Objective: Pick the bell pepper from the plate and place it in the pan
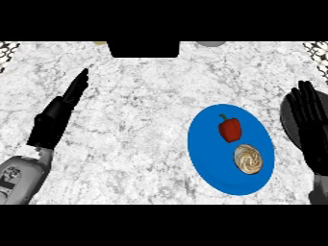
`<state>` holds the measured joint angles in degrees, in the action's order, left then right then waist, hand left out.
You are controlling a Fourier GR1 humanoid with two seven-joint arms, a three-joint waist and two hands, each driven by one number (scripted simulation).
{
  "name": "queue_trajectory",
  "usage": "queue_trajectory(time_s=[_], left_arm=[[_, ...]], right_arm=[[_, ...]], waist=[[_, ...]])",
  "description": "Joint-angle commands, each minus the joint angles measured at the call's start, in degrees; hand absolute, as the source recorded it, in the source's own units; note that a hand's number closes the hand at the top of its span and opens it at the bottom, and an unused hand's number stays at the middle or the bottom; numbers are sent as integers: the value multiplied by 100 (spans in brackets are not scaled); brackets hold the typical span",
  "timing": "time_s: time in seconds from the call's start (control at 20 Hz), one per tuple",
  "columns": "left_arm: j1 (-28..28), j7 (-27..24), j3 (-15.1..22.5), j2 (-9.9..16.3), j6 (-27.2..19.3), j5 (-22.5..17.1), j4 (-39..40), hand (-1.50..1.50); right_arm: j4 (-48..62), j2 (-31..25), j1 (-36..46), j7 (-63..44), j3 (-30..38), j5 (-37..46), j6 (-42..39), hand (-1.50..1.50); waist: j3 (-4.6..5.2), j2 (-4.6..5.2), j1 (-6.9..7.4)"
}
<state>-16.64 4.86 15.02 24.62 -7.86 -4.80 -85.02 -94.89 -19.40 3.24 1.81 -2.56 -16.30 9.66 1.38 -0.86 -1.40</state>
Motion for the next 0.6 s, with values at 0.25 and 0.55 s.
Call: queue_trajectory(time_s=[0.25,0.55], left_arm=[[201,191,80,-177,111,-79,-233,0],[528,265,-89,-179,307,-406,-263,0]], right_arm=[[2565,-985,1649,-1568,320,169,-487,-150],[3438,-529,1412,-732,-468,2575,1444,-150]], waist=[[-142,185,550],[-147,130,377]])
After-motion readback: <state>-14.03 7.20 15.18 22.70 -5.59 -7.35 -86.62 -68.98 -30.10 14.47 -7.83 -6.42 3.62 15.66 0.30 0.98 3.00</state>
